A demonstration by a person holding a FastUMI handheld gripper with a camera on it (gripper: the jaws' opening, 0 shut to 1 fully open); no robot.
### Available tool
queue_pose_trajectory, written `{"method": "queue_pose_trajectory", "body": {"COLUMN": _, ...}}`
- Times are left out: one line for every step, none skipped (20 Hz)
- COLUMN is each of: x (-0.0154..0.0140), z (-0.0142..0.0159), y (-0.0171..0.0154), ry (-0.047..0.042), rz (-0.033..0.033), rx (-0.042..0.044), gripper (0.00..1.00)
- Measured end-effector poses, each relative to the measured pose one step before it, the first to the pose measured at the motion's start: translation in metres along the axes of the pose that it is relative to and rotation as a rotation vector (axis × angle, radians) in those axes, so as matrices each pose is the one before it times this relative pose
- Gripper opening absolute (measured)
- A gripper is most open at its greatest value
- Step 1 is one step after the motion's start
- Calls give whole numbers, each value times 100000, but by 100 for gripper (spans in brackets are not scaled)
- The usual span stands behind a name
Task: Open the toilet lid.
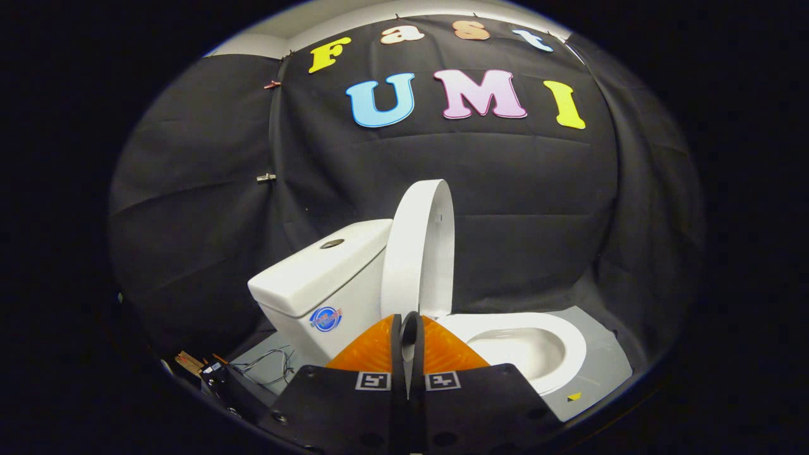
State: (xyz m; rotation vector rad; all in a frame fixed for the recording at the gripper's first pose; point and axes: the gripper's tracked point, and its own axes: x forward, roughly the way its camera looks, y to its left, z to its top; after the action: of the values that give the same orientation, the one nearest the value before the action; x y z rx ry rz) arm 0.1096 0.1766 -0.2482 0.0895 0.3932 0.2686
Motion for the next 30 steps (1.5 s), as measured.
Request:
{"method": "queue_pose_trajectory", "body": {"x": 133, "z": 3, "y": 639, "ry": -65, "rz": 1390, "rx": 21, "gripper": 5}}
{"method": "queue_pose_trajectory", "body": {"x": 293, "z": -14, "y": 638, "ry": -88, "rz": 1111, "rx": -276, "gripper": 5}}
{"method": "queue_pose_trajectory", "body": {"x": 229, "z": -20, "y": 475, "ry": 42, "rz": 648, "rx": -494, "gripper": 5}}
{"method": "queue_pose_trajectory", "body": {"x": 125, "z": 73, "y": 275, "ry": 138, "rz": 481, "rx": -41, "gripper": 5}}
{"method": "queue_pose_trajectory", "body": {"x": 204, "z": -38, "y": 462, "ry": 418, "rz": 579, "rx": 18, "gripper": 5}}
{"method": "queue_pose_trajectory", "body": {"x": 211, "z": -73, "y": 573, "ry": 293, "rz": 887, "rx": -7, "gripper": 5}}
{"method": "queue_pose_trajectory", "body": {"x": 231, "z": -50, "y": 450, "ry": 98, "rz": 934, "rx": -125, "gripper": 5}}
{"method": "queue_pose_trajectory", "body": {"x": 54, "z": -64, "y": 344, "ry": 213, "rz": 598, "rx": -414, "gripper": 5}}
{"method": "queue_pose_trajectory", "body": {"x": 110, "z": -49, "y": 327, "ry": 238, "rz": 223, "rx": -612, "gripper": 5}}
{"method": "queue_pose_trajectory", "body": {"x": 85, "z": 1, "y": 288, "ry": 68, "rz": 52, "rx": -613, "gripper": 5}}
{"method": "queue_pose_trajectory", "body": {"x": 98, "z": -25, "y": 259, "ry": 134, "rz": 211, "rx": -421, "gripper": 5}}
{"method": "queue_pose_trajectory", "body": {"x": 103, "z": -79, "y": 313, "ry": 155, "rz": 507, "rx": -141, "gripper": 5}}
{"method": "queue_pose_trajectory", "body": {"x": 118, "z": -14, "y": 292, "ry": 204, "rz": 727, "rx": -65, "gripper": 5}}
{"method": "queue_pose_trajectory", "body": {"x": 114, "z": -4, "y": 250, "ry": 108, "rz": 238, "rx": -305, "gripper": 5}}
{"method": "queue_pose_trajectory", "body": {"x": 50, "z": 81, "y": 49, "ry": 4, "rz": -91, "rx": -497, "gripper": 5}}
{"method": "queue_pose_trajectory", "body": {"x": -69, "z": -63, "y": 81, "ry": -82, "rz": -136, "rx": -494, "gripper": 5}}
{"method": "queue_pose_trajectory", "body": {"x": 60, "z": 6, "y": 38, "ry": 79, "rz": 56, "rx": -234, "gripper": 5}}
{"method": "queue_pose_trajectory", "body": {"x": 168, "z": 85, "y": 91, "ry": 97, "rz": 182, "rx": -11, "gripper": 5}}
{"method": "queue_pose_trajectory", "body": {"x": -53, "z": -87, "y": -34, "ry": 43, "rz": -19, "rx": -94, "gripper": 5}}
{"method": "queue_pose_trajectory", "body": {"x": 197, "z": -152, "y": 516, "ry": 286, "rz": 2111, "rx": 519, "gripper": 6}}
{"method": "queue_pose_trajectory", "body": {"x": 156, "z": -195, "y": 170, "ry": 826, "rz": 884, "rx": 781, "gripper": 9}}
{"method": "queue_pose_trajectory", "body": {"x": -331, "z": -9, "y": -67, "ry": 1078, "rz": 253, "rx": 1220, "gripper": 18}}
{"method": "queue_pose_trajectory", "body": {"x": -178, "z": 144, "y": -141, "ry": 302, "rz": 62, "rx": 1749, "gripper": 22}}
{"method": "queue_pose_trajectory", "body": {"x": -355, "z": 453, "y": -22, "ry": -584, "rz": 845, "rx": 1934, "gripper": 32}}
{"method": "queue_pose_trajectory", "body": {"x": -453, "z": 668, "y": -6, "ry": -1515, "rz": 566, "rx": 1355, "gripper": 47}}
{"method": "queue_pose_trajectory", "body": {"x": -538, "z": 858, "y": -247, "ry": -1566, "rz": -612, "rx": 502, "gripper": 61}}
{"method": "queue_pose_trajectory", "body": {"x": -533, "z": 822, "y": -163, "ry": -979, "rz": 121, "rx": -440, "gripper": 76}}
{"method": "queue_pose_trajectory", "body": {"x": -526, "z": 414, "y": 3, "ry": -418, "rz": -17, "rx": -889, "gripper": 91}}
{"method": "queue_pose_trajectory", "body": {"x": -664, "z": 867, "y": -170, "ry": -930, "rz": 191, "rx": -853, "gripper": 91}}
{"method": "queue_pose_trajectory", "body": {"x": -1064, "z": 1010, "y": -214, "ry": -1486, "rz": -169, "rx": -987, "gripper": 96}}
